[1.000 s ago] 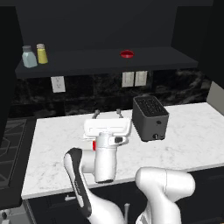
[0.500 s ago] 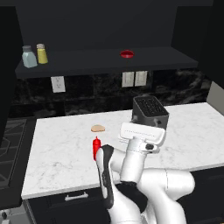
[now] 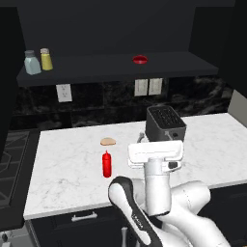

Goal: Put the shaker and condiment bottle from the counter next to their counterparts in the cabinet.

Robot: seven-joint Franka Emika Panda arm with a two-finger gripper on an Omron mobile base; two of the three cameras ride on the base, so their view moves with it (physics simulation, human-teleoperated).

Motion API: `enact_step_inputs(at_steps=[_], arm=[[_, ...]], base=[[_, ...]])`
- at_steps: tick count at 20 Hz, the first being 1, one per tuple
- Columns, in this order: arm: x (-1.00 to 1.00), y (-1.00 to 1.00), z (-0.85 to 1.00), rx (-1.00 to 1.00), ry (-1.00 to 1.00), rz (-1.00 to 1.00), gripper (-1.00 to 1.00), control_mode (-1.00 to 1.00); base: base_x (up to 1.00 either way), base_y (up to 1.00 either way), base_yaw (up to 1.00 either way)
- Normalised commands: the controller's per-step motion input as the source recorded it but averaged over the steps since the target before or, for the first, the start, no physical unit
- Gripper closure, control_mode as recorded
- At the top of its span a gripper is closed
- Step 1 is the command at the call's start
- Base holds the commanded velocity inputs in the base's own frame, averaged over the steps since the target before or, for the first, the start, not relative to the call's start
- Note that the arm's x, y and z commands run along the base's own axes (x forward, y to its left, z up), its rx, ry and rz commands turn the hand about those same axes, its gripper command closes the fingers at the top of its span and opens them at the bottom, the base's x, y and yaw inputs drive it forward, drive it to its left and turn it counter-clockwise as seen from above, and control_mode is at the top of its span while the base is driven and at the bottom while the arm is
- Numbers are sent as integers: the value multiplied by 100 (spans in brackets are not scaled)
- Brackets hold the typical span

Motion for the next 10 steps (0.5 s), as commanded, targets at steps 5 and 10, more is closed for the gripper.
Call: enact_step_inputs(at_steps=[5,10], arm=[[-88,16,1,0,1,47,-100,-100],[-2,-20,36,0,-7,36,-100,-100]], base=[[0,0,0],[0,0,0]])
